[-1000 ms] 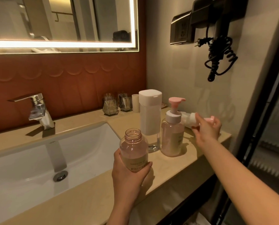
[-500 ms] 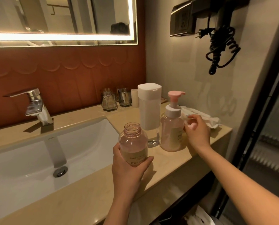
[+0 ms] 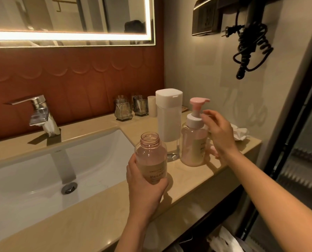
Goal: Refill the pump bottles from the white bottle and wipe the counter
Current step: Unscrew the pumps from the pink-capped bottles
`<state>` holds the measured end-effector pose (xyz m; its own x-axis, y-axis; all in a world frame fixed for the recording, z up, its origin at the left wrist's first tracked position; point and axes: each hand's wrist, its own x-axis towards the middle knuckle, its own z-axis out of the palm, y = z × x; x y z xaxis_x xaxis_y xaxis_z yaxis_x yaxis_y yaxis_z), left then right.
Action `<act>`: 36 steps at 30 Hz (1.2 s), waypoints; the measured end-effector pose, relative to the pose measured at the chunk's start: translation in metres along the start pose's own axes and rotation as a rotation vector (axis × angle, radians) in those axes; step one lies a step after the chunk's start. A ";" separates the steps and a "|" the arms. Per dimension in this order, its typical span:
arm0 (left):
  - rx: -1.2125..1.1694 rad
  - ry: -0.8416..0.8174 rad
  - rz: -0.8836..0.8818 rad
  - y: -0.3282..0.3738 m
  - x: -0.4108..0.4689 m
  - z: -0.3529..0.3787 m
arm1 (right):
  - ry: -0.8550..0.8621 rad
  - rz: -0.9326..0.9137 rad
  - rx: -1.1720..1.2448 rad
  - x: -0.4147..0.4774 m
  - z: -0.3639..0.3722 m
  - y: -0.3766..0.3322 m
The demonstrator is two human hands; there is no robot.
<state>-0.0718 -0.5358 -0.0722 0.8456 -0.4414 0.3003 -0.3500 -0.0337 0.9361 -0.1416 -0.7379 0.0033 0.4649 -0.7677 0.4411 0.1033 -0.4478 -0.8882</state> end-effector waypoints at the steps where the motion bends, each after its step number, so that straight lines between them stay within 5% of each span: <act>1: 0.016 -0.004 -0.003 0.000 0.000 0.000 | -0.049 -0.005 -0.027 0.000 0.002 -0.002; 19: 0.128 -0.028 0.023 0.003 -0.001 0.000 | -0.022 -0.177 -0.323 -0.058 0.010 -0.028; 36: -0.293 0.132 0.071 0.013 -0.011 -0.004 | -0.028 -0.396 -0.403 -0.102 0.068 -0.054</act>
<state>-0.0838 -0.5280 -0.0627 0.8747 -0.3130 0.3701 -0.2956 0.2607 0.9191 -0.1351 -0.6045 -0.0027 0.4830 -0.4953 0.7221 -0.0663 -0.8430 -0.5338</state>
